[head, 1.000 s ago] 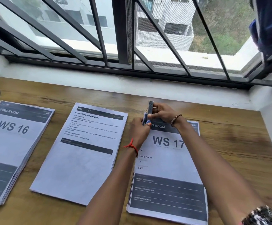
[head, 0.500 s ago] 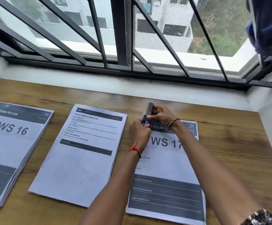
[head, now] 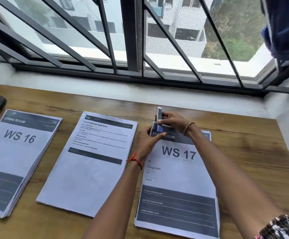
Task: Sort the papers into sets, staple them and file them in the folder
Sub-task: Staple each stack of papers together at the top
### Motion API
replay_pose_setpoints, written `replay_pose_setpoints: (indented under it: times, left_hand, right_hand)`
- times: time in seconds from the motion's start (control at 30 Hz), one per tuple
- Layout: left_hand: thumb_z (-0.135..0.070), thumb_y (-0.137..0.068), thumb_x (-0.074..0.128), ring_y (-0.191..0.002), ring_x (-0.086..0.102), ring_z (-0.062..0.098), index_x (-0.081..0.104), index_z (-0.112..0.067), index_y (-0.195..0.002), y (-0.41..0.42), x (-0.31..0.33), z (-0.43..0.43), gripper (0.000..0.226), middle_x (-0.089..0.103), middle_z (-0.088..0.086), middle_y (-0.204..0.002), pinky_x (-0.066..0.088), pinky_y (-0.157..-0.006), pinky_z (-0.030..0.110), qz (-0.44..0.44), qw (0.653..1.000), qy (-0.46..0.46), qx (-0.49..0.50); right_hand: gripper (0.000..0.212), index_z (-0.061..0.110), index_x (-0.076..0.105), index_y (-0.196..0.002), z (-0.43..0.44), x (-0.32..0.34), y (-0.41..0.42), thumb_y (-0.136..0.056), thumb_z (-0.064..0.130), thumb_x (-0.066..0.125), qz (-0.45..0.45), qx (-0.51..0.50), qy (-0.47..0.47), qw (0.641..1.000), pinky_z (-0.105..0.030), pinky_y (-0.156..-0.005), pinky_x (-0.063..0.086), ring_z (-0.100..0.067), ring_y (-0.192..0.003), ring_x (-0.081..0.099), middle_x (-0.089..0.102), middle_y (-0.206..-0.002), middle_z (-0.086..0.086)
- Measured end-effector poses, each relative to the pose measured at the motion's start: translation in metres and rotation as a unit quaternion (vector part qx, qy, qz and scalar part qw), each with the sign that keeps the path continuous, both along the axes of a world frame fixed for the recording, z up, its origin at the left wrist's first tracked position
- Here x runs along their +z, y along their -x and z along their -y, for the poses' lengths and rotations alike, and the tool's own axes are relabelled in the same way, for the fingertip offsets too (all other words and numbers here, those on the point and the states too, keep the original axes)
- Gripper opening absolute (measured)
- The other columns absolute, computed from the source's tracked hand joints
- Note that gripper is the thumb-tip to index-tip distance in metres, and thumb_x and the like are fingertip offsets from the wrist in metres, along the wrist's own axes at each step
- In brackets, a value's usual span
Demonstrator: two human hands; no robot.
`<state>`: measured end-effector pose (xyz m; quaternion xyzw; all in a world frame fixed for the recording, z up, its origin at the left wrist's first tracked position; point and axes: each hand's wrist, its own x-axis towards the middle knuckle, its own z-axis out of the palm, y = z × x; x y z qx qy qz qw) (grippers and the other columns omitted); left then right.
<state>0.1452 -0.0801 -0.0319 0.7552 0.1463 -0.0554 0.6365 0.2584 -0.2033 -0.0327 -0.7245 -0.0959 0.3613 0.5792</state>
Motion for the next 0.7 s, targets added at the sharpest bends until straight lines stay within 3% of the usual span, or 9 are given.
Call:
replay_pose_setpoints:
  times: [0.13,0.2,0.37,0.43,0.5,0.6,0.7]
  left_hand:
    - [-0.020,-0.075,0.076,-0.093,0.066,0.010,0.062,-0.017,-0.113,0.007,-0.007,0.000,0.041,0.070,-0.003,-0.102,0.054,-0.086,0.035,0.028,0.999,-0.027,-0.003]
    - [-0.026,-0.073,0.073,-0.098,0.063,0.011,0.058,-0.020,-0.119,0.010,-0.008,0.001,0.048,0.066,-0.003,-0.108,0.053,-0.087,0.038,0.036,0.997,-0.064,-0.004]
    - [-0.052,-0.066,0.066,-0.110,0.056,0.013,0.048,-0.031,-0.125,0.016,-0.021,-0.003,0.065,0.057,-0.006,-0.118,0.050,-0.093,0.038,0.025,0.990,-0.137,-0.001]
    - [-0.049,-0.068,0.068,-0.114,0.054,0.014,0.046,-0.028,-0.126,0.022,-0.011,-0.002,0.065,0.055,-0.004,-0.122,0.047,-0.098,0.040,0.029,0.991,-0.132,0.000]
    - [-0.027,-0.078,0.071,-0.124,0.043,0.016,0.044,-0.015,-0.133,0.028,0.004,-0.004,0.063,0.048,0.003,-0.131,0.034,-0.107,0.030,0.047,0.986,-0.158,-0.015]
    - [-0.011,-0.084,0.066,-0.134,0.030,0.026,0.038,-0.001,-0.136,0.033,0.017,-0.012,0.060,0.039,0.014,-0.141,0.023,-0.112,0.030,0.047,0.973,-0.223,-0.016]
    - [-0.009,-0.084,0.065,-0.130,0.034,0.028,0.044,-0.002,-0.134,0.043,0.025,-0.032,0.055,0.043,0.016,-0.137,0.023,-0.106,0.026,0.068,0.965,-0.253,-0.001]
  right_hand:
    - [0.014,0.011,0.056,-0.077,-0.010,0.003,0.006,-0.089,0.004,0.053,0.016,-0.106,0.005,0.994,-0.023,-0.063,0.044,-0.015,-0.061,0.052,0.057,-0.069,-0.003]
    - [0.016,0.010,0.054,-0.075,-0.011,0.006,0.007,-0.089,0.002,0.052,0.027,-0.197,-0.033,0.979,-0.025,-0.062,0.046,-0.015,-0.060,0.053,0.056,-0.068,-0.004]
    - [0.018,0.007,0.052,-0.075,-0.006,0.029,0.001,-0.091,0.001,0.048,-0.010,-0.402,-0.211,0.891,-0.030,-0.064,0.053,-0.014,-0.056,0.059,0.054,-0.068,-0.007]
    - [0.015,0.005,0.051,-0.078,-0.004,0.040,0.003,-0.092,0.004,0.047,-0.053,-0.417,-0.271,0.866,-0.036,-0.067,0.055,-0.024,-0.064,0.059,0.054,-0.072,-0.011]
    - [0.014,0.004,0.050,-0.079,-0.005,0.051,0.013,-0.093,0.008,0.047,-0.072,-0.409,-0.287,0.863,-0.040,-0.068,0.054,-0.030,-0.069,0.058,0.053,-0.075,-0.012]
    - [0.012,0.004,0.048,-0.080,-0.011,0.064,0.035,-0.092,0.008,0.048,-0.053,-0.375,-0.273,0.884,-0.040,-0.065,0.057,-0.036,-0.071,0.061,0.053,-0.074,-0.013]
    - [0.004,0.005,0.048,-0.092,-0.025,0.072,0.059,-0.090,0.006,0.051,-0.036,-0.356,-0.243,0.902,-0.041,-0.063,0.057,-0.035,-0.066,0.064,0.055,-0.075,-0.015]
